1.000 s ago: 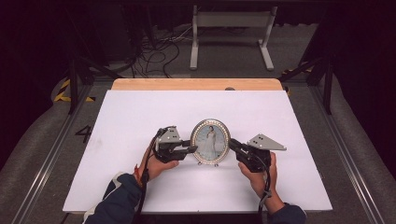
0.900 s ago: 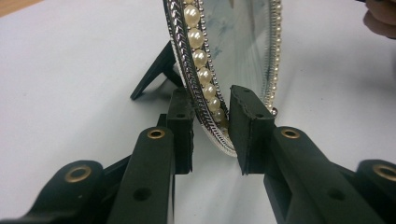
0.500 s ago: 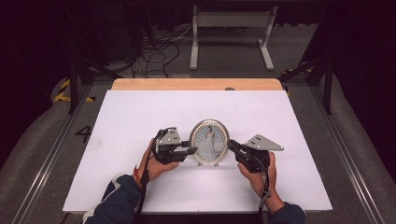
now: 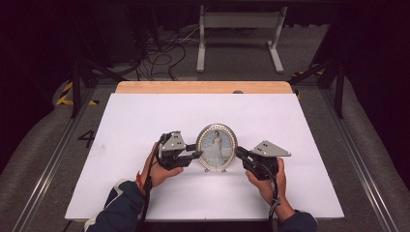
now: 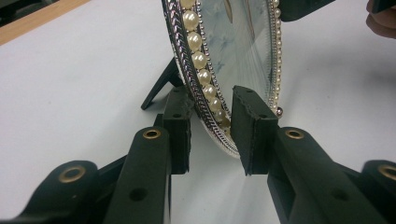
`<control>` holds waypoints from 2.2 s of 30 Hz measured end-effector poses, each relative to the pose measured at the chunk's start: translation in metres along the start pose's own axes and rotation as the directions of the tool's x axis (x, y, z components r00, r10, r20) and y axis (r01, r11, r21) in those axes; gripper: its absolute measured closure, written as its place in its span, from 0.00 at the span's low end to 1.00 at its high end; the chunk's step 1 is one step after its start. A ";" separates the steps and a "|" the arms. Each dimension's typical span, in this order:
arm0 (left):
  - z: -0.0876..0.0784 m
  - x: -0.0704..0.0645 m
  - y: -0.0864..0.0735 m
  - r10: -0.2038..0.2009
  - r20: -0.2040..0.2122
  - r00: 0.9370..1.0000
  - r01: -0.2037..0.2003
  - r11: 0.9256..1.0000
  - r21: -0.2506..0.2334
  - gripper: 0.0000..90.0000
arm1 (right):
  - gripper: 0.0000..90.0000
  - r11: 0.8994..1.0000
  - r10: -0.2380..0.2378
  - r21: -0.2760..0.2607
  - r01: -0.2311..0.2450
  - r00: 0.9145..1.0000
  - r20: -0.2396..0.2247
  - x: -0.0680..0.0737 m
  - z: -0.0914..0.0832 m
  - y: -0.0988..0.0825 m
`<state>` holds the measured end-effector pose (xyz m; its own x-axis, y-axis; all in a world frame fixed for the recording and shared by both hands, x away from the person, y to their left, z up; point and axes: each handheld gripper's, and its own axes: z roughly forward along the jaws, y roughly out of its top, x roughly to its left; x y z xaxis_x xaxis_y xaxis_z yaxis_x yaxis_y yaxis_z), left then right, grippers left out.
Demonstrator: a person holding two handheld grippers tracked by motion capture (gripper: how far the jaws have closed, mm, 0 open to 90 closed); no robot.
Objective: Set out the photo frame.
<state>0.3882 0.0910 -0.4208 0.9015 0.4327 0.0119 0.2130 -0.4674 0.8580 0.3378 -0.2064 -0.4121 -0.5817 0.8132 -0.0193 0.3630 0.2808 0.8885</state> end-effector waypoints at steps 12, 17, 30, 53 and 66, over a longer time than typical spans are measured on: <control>-0.006 -0.007 0.002 0.061 -0.062 0.996 -0.058 0.997 0.043 0.82 | 0.92 1.000 -0.015 0.013 0.016 1.000 -0.006 -0.005 -0.001 -0.001; -0.005 -0.006 0.002 0.068 -0.052 0.996 -0.066 0.996 0.052 0.83 | 0.92 0.999 -0.042 0.019 0.042 0.999 -0.002 -0.002 0.000 0.000; -0.006 -0.009 0.003 0.078 -0.070 0.995 -0.074 0.996 0.056 0.79 | 0.83 0.987 -0.151 0.064 0.150 0.989 0.010 0.003 -0.002 0.002; -0.010 -0.012 -0.017 0.090 -0.067 0.994 -0.081 0.989 0.124 0.20 | 0.17 0.984 -0.159 0.079 0.161 0.987 -0.038 -0.001 -0.006 -0.002; -0.028 -0.014 -0.024 0.092 -0.111 0.990 -0.082 0.993 0.091 0.09 | 0.10 0.971 -0.197 0.133 0.198 0.980 -0.026 -0.002 -0.010 -0.004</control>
<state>0.3600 0.1181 -0.4272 0.8700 0.4705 0.1472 0.1717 -0.5692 0.8041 0.3303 -0.2145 -0.4113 -0.6603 0.7286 -0.1818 0.3338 0.5016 0.7981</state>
